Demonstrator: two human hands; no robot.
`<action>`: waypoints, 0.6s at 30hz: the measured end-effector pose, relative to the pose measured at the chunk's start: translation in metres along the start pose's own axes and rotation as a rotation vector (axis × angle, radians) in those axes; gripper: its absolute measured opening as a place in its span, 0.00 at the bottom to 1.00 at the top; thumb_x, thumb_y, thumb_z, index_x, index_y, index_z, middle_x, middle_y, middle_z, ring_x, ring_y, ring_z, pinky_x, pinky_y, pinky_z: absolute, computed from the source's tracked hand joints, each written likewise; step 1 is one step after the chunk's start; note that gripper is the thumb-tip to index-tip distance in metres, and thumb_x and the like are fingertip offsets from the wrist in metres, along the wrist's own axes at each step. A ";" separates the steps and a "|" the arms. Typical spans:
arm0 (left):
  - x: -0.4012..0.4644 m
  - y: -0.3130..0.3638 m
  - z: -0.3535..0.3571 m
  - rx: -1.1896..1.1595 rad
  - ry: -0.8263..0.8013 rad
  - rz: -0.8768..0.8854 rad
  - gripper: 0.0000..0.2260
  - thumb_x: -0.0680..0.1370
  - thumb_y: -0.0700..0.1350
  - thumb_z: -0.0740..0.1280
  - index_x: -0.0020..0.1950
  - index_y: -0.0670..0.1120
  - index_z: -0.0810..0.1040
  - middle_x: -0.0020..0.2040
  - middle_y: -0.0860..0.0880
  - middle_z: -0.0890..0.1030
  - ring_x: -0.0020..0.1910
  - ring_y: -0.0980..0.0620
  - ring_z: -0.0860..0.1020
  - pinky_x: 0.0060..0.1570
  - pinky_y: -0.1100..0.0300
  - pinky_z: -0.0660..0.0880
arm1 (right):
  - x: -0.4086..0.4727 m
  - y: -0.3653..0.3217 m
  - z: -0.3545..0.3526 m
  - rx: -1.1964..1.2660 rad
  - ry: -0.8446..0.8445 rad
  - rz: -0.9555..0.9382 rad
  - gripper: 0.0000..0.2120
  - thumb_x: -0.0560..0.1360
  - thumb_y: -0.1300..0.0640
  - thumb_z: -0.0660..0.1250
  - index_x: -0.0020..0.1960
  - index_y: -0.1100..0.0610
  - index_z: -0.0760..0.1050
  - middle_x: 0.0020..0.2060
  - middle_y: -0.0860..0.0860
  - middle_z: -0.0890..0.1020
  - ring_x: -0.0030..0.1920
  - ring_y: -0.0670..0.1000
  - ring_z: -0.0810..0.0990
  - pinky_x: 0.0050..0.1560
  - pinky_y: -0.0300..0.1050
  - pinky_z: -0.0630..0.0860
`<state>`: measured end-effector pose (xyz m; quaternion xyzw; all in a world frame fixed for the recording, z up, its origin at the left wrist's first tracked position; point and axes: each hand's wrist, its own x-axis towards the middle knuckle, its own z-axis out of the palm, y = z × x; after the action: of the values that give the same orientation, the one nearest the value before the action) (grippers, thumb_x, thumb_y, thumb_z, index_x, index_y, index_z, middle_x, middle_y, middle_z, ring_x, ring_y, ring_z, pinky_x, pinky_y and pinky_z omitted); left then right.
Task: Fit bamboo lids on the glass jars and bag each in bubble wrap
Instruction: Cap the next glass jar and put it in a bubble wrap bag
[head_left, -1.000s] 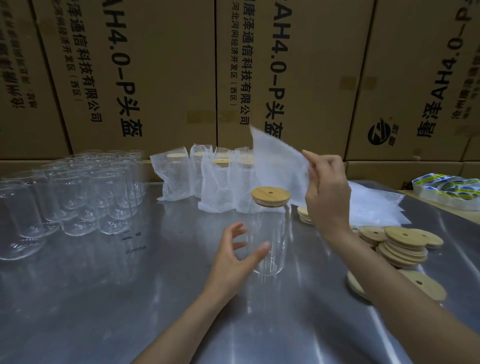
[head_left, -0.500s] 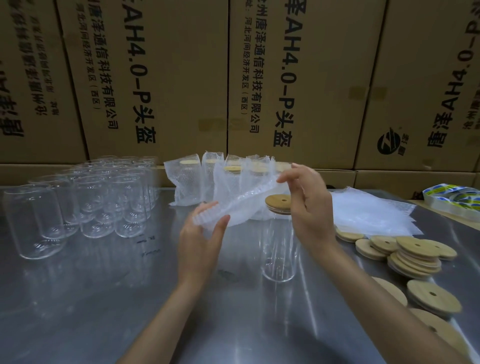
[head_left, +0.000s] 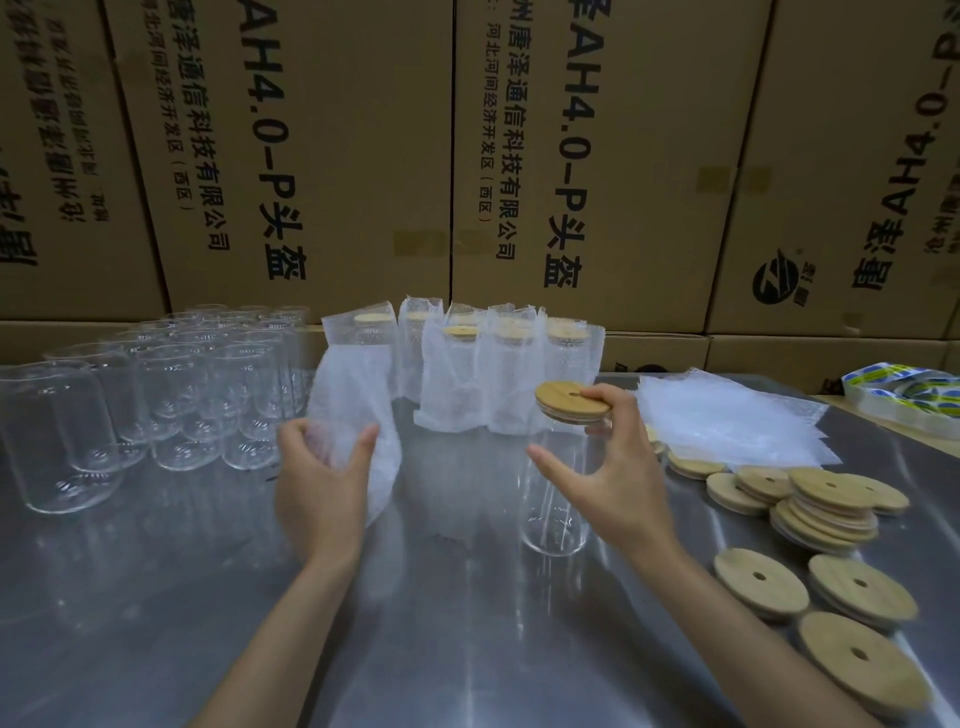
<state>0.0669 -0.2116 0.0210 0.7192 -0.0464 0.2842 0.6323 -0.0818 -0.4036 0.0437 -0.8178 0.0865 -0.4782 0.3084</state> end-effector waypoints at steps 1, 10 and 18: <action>-0.002 0.002 0.001 0.048 -0.034 0.056 0.21 0.70 0.58 0.74 0.51 0.51 0.66 0.46 0.52 0.74 0.42 0.48 0.73 0.40 0.55 0.66 | -0.001 0.001 0.000 0.039 0.035 0.016 0.30 0.64 0.38 0.75 0.58 0.35 0.60 0.56 0.36 0.73 0.55 0.43 0.76 0.50 0.38 0.74; -0.038 -0.001 0.010 0.694 -0.757 0.408 0.11 0.78 0.60 0.62 0.47 0.55 0.76 0.47 0.54 0.76 0.52 0.50 0.76 0.42 0.57 0.69 | 0.002 0.016 0.005 0.500 0.146 0.613 0.29 0.66 0.48 0.78 0.57 0.49 0.62 0.58 0.56 0.76 0.54 0.56 0.79 0.46 0.52 0.77; -0.038 0.000 0.009 0.593 -0.727 0.284 0.21 0.82 0.57 0.54 0.34 0.48 0.71 0.37 0.48 0.79 0.41 0.46 0.78 0.36 0.58 0.70 | 0.006 0.022 -0.007 0.637 -0.064 0.804 0.18 0.63 0.46 0.78 0.51 0.47 0.80 0.47 0.47 0.81 0.43 0.50 0.79 0.44 0.47 0.79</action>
<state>0.0386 -0.2312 0.0028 0.9074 -0.2788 0.0992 0.2984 -0.0813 -0.4269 0.0378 -0.5997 0.2348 -0.2991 0.7041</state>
